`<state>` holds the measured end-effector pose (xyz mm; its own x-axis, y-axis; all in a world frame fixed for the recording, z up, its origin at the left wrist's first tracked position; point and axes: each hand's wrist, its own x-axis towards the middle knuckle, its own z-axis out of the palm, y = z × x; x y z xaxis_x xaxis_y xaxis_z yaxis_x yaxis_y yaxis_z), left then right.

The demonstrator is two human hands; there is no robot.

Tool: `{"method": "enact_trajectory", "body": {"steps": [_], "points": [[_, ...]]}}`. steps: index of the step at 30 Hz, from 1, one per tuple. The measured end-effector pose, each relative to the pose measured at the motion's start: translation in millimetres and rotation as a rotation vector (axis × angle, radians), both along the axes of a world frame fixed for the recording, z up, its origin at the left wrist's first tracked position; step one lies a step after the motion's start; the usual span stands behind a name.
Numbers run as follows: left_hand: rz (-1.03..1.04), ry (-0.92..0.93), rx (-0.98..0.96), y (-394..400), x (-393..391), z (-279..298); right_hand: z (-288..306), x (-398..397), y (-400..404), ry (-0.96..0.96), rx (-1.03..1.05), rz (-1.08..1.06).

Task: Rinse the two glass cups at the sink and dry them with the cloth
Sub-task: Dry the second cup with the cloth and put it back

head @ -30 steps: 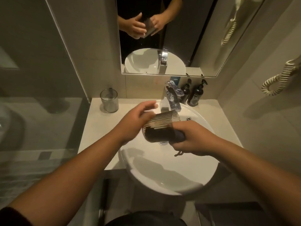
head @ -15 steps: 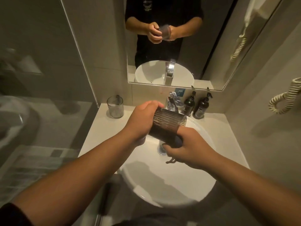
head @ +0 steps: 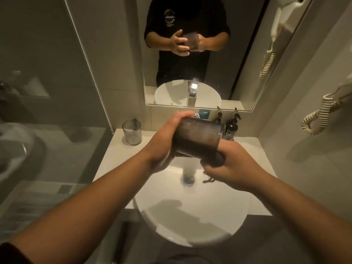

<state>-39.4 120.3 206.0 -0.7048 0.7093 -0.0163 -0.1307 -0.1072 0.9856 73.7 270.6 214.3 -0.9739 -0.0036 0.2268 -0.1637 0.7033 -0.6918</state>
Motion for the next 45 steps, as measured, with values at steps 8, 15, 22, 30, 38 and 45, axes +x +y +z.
{"method": "enact_trajectory", "body": {"steps": [8,15,22,30,38,45], "points": [[0.067,0.0,0.007,1.0,0.4,10.7,-3.0,-6.4,-5.5,0.134,0.336,0.141],[0.098,0.218,0.094,-4.5,-6.2,0.9,2.7,2.6,-33.0,-0.105,-0.201,-0.086],[0.089,0.424,0.133,-14.0,-5.4,-1.6,15.8,8.7,-45.4,-0.265,-0.701,-0.108],[-0.07,-0.064,-0.092,-16.4,-6.5,24.6,6.2,-10.1,-6.7,0.177,0.875,0.118],[0.172,0.235,-0.022,-3.0,-8.1,15.6,9.2,-4.7,-29.3,0.055,0.206,0.009],[0.235,0.507,0.033,-6.2,-1.4,14.4,19.7,4.1,-45.0,-0.204,-0.679,-0.115]]}}
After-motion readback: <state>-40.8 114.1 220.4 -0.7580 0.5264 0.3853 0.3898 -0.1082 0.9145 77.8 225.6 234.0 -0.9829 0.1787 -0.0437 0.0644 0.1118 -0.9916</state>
